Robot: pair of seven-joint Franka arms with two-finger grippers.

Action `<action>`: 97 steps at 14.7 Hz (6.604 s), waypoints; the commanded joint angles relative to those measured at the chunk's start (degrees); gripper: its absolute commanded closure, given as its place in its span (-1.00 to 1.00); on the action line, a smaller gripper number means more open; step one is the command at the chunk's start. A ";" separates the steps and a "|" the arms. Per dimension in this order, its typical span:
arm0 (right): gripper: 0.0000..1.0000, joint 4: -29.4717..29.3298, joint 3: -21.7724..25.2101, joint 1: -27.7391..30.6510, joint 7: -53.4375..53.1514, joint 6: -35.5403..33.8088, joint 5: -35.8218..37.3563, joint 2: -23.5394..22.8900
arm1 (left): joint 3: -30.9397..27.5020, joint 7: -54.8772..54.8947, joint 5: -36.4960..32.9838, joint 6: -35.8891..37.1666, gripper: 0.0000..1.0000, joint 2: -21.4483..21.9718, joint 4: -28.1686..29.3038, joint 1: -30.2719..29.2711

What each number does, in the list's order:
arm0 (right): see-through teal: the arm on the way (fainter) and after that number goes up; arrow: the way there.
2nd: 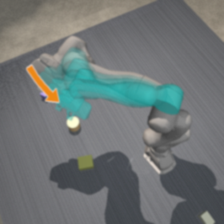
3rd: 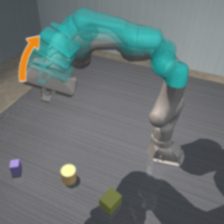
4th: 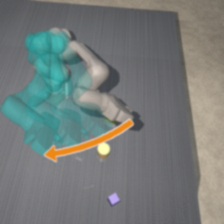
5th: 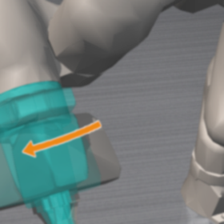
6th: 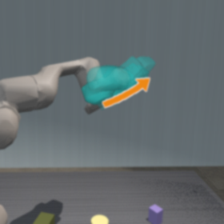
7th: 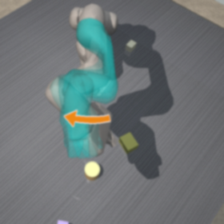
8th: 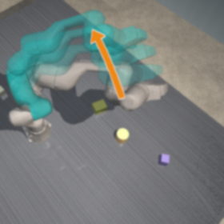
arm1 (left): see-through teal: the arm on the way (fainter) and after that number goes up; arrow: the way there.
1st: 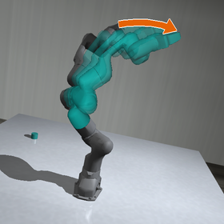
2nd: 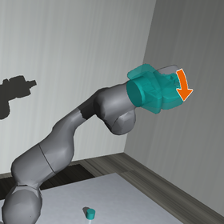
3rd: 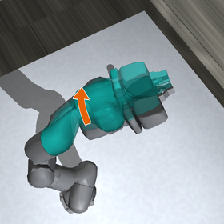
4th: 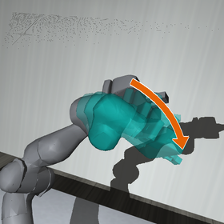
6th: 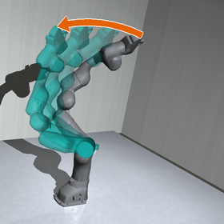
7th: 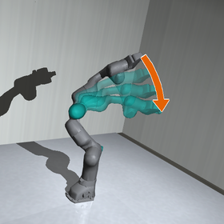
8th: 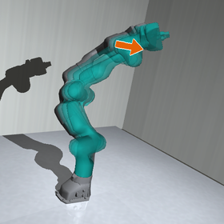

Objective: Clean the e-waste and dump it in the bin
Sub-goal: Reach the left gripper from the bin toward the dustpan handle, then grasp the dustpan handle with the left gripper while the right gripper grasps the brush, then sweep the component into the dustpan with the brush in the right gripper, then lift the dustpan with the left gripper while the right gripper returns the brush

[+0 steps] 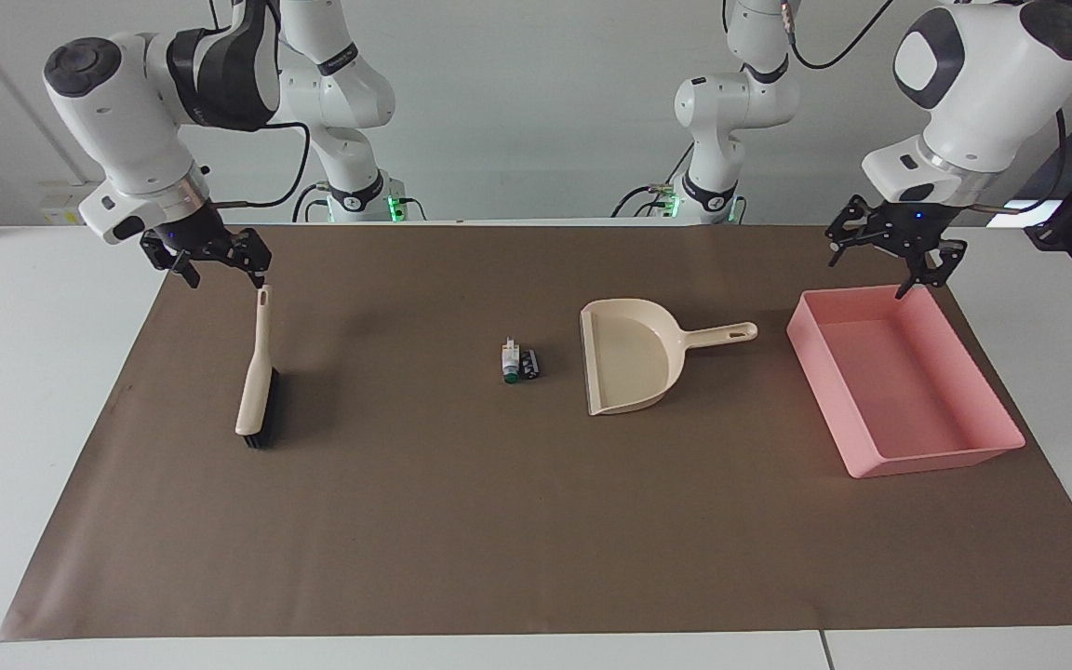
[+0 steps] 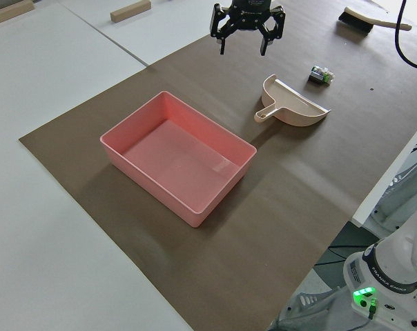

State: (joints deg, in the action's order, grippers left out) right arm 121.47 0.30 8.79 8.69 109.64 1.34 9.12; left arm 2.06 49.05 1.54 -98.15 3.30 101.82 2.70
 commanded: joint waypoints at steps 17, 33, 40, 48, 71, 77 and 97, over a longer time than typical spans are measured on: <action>-0.80 21.00 -0.56 4.75 10.73 21.84 -8.11 -0.85 | -0.21 22.23 0.39 -32.62 -0.98 -0.40 32.48 15.66; 1.00 12.85 -1.35 0.90 2.93 12.56 -8.55 -0.94 | -0.21 17.31 0.39 -35.36 0.89 -2.07 32.22 16.90; 1.00 7.55 -1.44 -15.26 -16.58 8.57 -7.15 -1.21 | -0.56 16.96 0.30 -25.46 1.00 -2.42 25.64 16.55; 1.00 8.78 -1.44 -36.19 -39.08 10.50 -3.10 -4.10 | -0.12 7.73 -8.84 -26.30 1.00 -2.86 25.28 21.99; 1.00 -5.80 -5.31 -49.66 -42.00 20.09 -17.51 -19.75 | 0.05 7.72 -13.23 -23.14 1.00 -6.56 24.13 25.51; 1.00 -5.89 -5.48 -49.66 -41.91 18.68 -17.43 -19.40 | 0.14 11.15 -13.23 -26.65 1.00 -6.64 25.01 24.28; 1.00 -1.15 -5.13 -5.83 -8.28 -4.88 -6.64 -2.09 | -0.56 35.13 -1.37 -18.67 1.00 0.39 21.07 6.55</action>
State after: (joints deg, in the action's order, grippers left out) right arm 117.97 -3.66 -1.94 -5.39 103.13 -7.70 6.19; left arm 1.47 79.72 -1.78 -120.25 2.53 125.18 12.63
